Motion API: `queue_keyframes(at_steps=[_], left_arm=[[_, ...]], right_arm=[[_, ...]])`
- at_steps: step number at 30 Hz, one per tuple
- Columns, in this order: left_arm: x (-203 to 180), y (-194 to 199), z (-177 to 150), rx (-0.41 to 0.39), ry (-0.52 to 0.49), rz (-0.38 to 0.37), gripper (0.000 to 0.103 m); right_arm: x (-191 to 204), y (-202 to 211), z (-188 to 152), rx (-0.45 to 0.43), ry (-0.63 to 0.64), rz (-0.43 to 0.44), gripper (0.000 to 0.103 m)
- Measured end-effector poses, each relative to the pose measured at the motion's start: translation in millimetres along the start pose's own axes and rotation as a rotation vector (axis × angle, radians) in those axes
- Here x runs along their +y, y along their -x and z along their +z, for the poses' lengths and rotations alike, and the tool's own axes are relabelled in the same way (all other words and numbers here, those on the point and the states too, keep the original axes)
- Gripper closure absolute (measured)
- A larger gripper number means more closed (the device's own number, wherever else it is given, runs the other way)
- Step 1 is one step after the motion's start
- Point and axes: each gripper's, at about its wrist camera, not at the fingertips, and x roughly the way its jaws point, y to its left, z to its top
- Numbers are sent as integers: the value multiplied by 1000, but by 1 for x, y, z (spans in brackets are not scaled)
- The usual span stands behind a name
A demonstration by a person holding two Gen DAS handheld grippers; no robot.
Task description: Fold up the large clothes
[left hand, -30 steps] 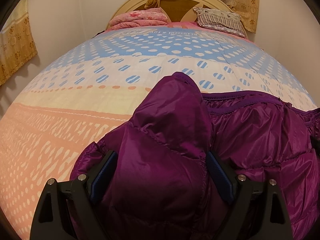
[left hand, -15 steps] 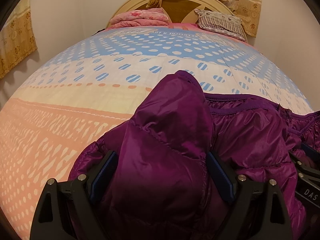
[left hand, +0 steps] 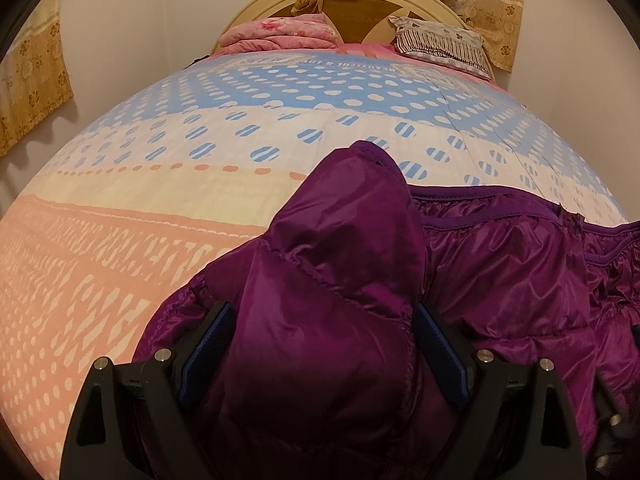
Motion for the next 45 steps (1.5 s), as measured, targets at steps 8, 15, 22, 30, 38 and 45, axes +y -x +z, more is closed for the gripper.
queue_keyframes(at_steps=[8,15,22,30,38,45], left_arm=[[21,32,-6,-4,49,-50,12],[55,98,-70,-55,52,45,12],[51,94,-100,-27,85,43,12],[31,102,-104,-38,-6,-45,61],[55,116,-101,-66,96,-179,95],[71,133,-99,-95,116,-221,97]], right_arm=[[-6,3,3,46,-14,27,3],[10,55,-49,-31,-4,17,3],[9,37,-48,43,-13,19,0],[7,35,-48,36,-10,11,0],[9,38,-49,35,-9,13,0],[20,39,-47,42,-5,-19,0]])
